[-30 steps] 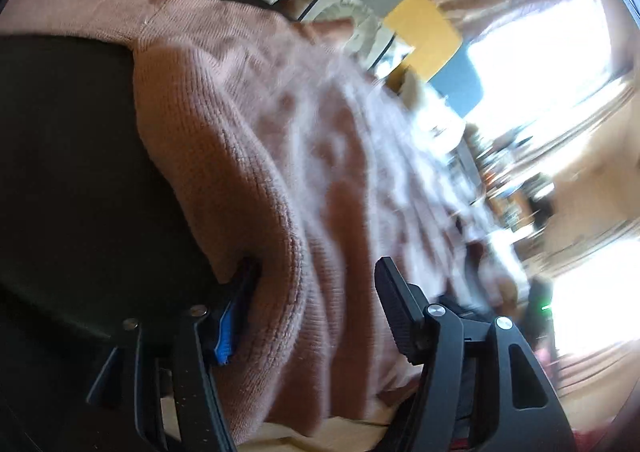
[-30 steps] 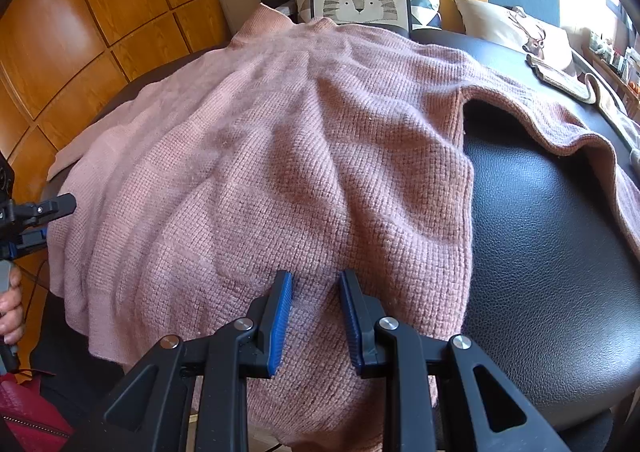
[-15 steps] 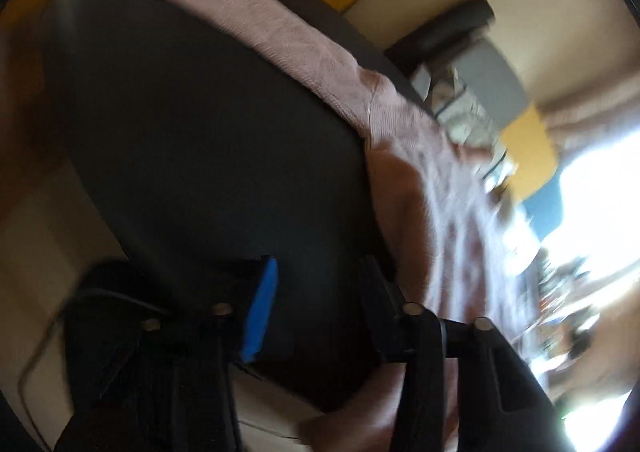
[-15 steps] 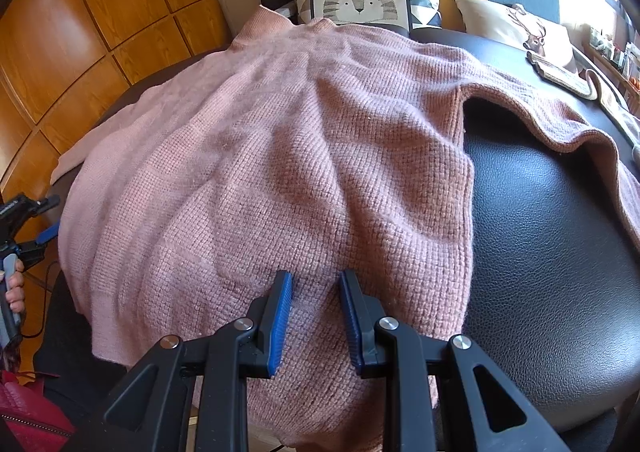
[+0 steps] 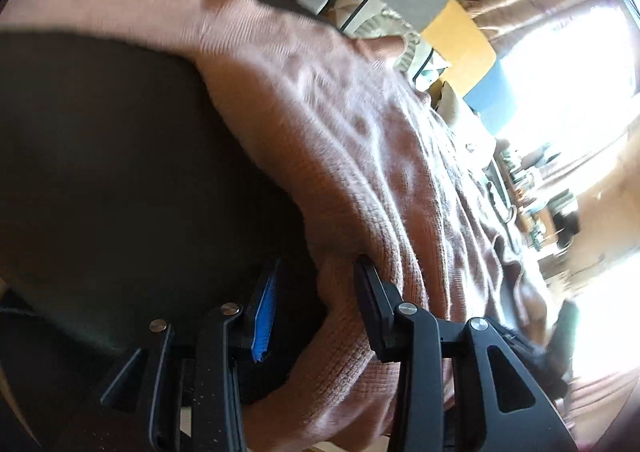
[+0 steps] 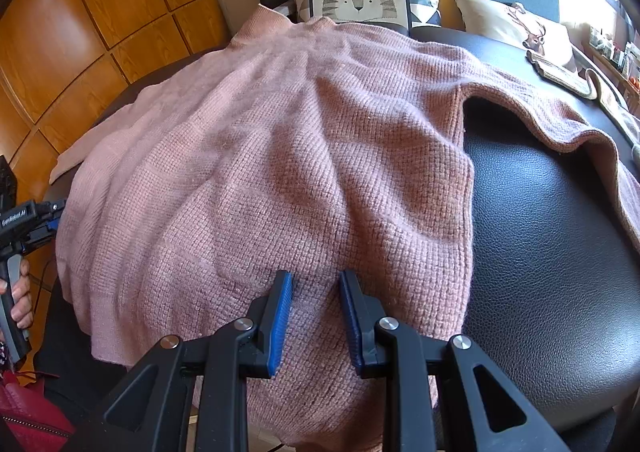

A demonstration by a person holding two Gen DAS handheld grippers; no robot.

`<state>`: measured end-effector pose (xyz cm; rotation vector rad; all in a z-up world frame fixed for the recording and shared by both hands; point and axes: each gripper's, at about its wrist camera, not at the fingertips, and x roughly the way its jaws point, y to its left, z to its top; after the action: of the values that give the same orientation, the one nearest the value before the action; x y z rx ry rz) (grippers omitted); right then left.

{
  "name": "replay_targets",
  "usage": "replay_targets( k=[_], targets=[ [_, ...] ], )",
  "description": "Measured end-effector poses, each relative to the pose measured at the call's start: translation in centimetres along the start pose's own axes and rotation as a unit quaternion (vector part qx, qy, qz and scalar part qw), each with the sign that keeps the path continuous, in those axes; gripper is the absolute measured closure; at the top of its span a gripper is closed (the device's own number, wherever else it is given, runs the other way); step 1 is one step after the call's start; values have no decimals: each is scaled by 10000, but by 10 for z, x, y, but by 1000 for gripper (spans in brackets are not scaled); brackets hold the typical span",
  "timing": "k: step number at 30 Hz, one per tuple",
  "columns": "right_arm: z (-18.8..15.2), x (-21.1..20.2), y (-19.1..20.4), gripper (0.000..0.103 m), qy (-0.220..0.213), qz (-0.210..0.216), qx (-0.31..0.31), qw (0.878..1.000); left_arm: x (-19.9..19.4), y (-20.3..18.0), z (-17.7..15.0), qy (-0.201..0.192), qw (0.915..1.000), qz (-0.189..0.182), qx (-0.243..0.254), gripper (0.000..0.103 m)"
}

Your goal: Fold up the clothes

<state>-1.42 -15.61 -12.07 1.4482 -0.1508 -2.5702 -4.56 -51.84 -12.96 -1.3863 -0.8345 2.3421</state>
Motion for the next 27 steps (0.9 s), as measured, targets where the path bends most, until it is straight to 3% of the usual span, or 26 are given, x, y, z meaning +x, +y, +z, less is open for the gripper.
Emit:
replay_targets(
  k=[7, 8, 10, 13, 19, 24, 27],
  targets=[
    [1, 2, -1, 78, 15, 6, -4, 10000, 14, 11, 12, 295, 9936, -826, -709, 63],
    [1, 2, -1, 78, 19, 5, -9, 10000, 16, 12, 11, 297, 9918, -947, -800, 73],
    [2, 2, -2, 78, 19, 8, -8, 10000, 17, 10, 6, 254, 9938, -784, -751, 103],
    [2, 2, -2, 78, 17, 17, -4, 10000, 16, 4, 2, 185, 9977, -464, -465, 103],
    [3, 3, -3, 78, 20, 31, 2, 10000, -29, 11, -2, -286, 9973, -445, -515, 103],
    [4, 5, -3, 78, -3, 35, 27, 10000, -25, 22, -7, 166, 9991, 259, -303, 101],
    [3, 3, -3, 78, -10, 40, 31, 10000, -22, 24, -11, 182, 9990, 133, -389, 90]
  ],
)
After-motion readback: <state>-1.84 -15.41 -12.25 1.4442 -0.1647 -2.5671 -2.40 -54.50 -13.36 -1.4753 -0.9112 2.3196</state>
